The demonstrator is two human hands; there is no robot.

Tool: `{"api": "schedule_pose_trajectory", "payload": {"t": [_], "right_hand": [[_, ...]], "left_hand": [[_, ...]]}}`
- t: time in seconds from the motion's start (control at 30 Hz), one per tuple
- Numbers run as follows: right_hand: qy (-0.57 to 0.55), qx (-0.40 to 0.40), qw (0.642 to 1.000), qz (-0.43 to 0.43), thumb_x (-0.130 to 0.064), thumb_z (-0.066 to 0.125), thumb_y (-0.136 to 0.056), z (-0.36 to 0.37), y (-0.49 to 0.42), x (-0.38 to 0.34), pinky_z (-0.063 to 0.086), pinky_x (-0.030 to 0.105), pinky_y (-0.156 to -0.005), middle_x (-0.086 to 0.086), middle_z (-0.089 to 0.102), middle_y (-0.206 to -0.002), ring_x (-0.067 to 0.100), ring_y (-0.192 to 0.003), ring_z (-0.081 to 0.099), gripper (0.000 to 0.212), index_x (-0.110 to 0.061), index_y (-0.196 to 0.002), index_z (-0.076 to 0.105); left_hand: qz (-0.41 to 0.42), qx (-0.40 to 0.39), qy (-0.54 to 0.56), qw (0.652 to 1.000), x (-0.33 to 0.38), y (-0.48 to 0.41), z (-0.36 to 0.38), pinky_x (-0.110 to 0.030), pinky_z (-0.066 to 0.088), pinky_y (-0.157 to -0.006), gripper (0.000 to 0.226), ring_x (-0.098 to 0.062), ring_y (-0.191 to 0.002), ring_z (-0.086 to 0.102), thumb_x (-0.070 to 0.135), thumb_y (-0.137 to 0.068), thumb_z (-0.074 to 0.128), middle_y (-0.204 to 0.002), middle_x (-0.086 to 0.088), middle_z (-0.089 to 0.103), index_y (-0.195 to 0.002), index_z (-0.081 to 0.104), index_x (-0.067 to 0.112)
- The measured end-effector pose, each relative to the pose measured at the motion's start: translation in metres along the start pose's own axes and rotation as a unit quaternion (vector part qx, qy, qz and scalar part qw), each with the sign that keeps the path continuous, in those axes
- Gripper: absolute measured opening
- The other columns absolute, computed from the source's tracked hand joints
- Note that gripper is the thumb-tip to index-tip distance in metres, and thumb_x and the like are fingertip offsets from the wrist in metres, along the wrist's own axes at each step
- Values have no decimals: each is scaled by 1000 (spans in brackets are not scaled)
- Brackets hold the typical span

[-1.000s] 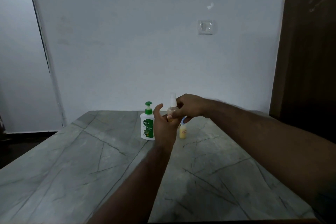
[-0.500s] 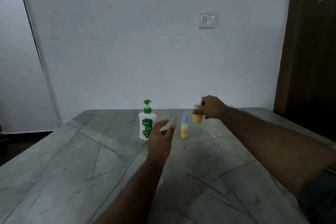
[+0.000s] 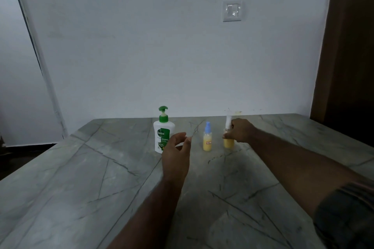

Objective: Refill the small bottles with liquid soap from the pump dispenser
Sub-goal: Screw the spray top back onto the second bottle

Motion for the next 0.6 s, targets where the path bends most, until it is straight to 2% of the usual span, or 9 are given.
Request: {"api": "schedule_pose_trajectory", "payload": {"t": [0.1,0.2,0.33,0.4,0.5,0.6], "right_hand": [[9,3,1000,7,-48,75,-74,5,-3,3,41,29,-71,6,64,-102,23,-95,61,48,-11,-101,62],[17,2,1000,12,-48,74,-74,8,-4,6,39,29,-71,7,62,-104,20,-90,56,51,-9,-105,61],[12,6,1000,15,-47,75,-74,8,-5,8,40,29,-72,6,62,-104,18,-89,55,51,-10,-106,61],[13,5,1000,12,-46,75,-75,7,-5,9,41,29,-70,6,62,-101,18,-85,55,46,-11,-100,60],[-7,-1,1000,18,-43,76,-75,9,-5,10,46,30,-67,6,64,-96,18,-79,59,40,-12,-94,58],[-30,-2,999,31,-41,77,-75,9,-4,12,57,37,-77,8,64,-96,22,-86,65,46,-8,-102,60]], "left_hand": [[-3,1,-2,1000,0,-2,0,-46,58,-92,29,-20,-107,66,32,-97,60,-123,-1,66,-124,62,20],[-4,0,-1,1000,1,-1,0,-46,58,-92,30,-21,-107,66,33,-97,60,-123,-2,66,-124,61,19],[-8,-3,-1,1000,1,-1,1,-46,58,-92,30,-21,-108,66,32,-98,59,-125,-2,65,-125,61,19],[-6,-6,-2,1000,2,0,1,-45,58,-92,31,-21,-108,66,32,-98,59,-125,-2,65,-126,61,19],[-8,-2,-1,1000,1,-1,1,-45,58,-92,31,-20,-108,66,32,-97,59,-123,-1,65,-125,61,19],[-6,-1,1,1000,1,0,2,-45,58,-90,29,-19,-106,66,32,-97,60,-120,-1,66,-124,62,20]]}}
Point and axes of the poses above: each hand's wrist, its own y-axis away from the middle knuckle, its own z-axis out of the palm, x = y × z, the point moved 4 cm from there along -y, towards the middle knuckle
